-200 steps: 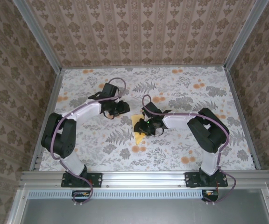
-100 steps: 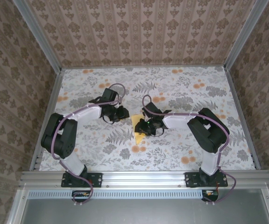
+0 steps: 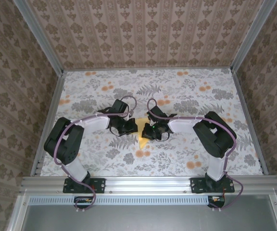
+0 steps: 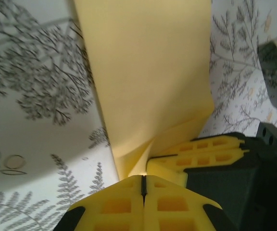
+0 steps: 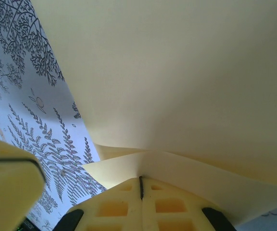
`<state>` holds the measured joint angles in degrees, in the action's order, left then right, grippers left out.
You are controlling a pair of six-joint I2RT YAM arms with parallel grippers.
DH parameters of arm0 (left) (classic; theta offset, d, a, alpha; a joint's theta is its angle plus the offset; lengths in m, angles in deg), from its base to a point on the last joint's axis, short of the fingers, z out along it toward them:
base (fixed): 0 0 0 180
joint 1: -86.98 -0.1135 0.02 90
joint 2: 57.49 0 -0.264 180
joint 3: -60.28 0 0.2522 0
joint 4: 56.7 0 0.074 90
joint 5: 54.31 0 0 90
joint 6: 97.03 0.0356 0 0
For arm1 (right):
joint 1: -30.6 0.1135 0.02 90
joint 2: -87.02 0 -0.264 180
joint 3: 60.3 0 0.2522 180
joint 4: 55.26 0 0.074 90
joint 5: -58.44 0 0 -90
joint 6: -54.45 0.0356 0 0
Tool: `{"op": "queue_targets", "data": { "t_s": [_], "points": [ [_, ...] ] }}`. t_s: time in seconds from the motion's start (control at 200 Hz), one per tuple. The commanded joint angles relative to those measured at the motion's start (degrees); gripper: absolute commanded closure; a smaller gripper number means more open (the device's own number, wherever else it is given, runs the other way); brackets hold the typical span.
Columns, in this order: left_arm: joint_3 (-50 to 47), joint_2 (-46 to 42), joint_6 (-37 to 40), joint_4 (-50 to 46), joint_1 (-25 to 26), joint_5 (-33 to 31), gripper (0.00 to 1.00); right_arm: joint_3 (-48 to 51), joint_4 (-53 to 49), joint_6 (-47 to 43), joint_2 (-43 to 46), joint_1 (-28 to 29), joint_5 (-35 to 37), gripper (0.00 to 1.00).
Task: Fold a paper plane with a square sheet of paper (pick it up from the middle)
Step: Third fold the triangle at the center of the table.
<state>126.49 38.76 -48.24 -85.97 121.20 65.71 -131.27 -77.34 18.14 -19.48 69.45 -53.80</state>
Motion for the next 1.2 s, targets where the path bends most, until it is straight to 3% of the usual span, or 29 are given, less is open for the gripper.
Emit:
{"op": "queue_targets", "data": {
  "t_s": [0.0, 0.8, 1.195],
  "points": [
    [-0.6, -0.1, -0.7, 1.7, 0.8, 1.8, 0.96, 1.7, -5.3, -0.8, -0.9, 0.1, 3.1, 0.95],
    [0.2, 5.6, -1.0, 1.7, 2.6, 0.6, 1.00, 2.7, -3.9, 0.2, 0.2, 0.0, 2.7, 0.95],
    [1.2, 7.5, 1.1, -3.8, 3.7, -4.4, 1.00, 7.2, 7.6, -2.0, 6.8, -1.4, -4.0, 0.91]
  ]
}}
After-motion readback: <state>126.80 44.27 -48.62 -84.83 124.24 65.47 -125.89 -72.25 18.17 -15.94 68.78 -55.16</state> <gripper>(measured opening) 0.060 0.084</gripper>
